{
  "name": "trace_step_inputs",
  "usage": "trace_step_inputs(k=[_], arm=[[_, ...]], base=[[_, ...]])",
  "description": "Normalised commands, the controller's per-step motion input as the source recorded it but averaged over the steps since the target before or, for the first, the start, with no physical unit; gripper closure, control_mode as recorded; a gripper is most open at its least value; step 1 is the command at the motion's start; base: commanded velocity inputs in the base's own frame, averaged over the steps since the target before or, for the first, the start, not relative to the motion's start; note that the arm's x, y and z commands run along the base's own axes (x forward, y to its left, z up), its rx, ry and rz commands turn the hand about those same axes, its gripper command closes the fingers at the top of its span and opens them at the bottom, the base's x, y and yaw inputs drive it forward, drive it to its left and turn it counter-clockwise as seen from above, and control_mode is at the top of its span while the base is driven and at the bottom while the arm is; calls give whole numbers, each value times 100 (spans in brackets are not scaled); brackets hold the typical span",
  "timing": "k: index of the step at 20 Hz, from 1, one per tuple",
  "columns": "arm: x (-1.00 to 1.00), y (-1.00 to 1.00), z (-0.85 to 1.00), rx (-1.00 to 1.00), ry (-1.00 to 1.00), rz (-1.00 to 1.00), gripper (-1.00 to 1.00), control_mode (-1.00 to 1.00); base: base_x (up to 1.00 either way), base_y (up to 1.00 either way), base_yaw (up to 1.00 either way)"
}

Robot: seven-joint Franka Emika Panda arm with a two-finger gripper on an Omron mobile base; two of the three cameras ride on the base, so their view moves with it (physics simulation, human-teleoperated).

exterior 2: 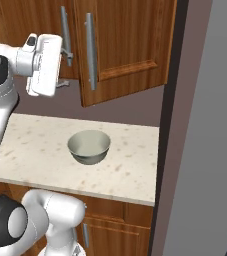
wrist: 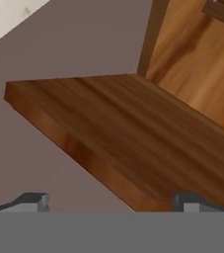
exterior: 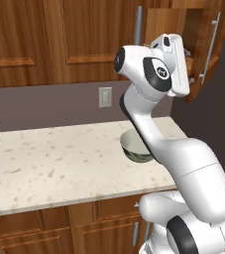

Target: Open the cabinet and setup a tea strainer by placing it in the bowl upright.

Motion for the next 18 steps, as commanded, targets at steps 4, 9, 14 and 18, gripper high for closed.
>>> trace_step_inputs(k=[4, 9, 14, 18], arm=[[23, 0, -8, 0, 0, 0, -100, -100], [11, 11, -1, 0, 0, 0, -100, -100], [26, 0, -1, 0, 0, -2, -100, -100], [41, -1, -7, 0, 0, -7, -100, -100]], base=[[0, 0, 0], [0, 0, 0], [0, 0, 0], [0, 0, 0]])
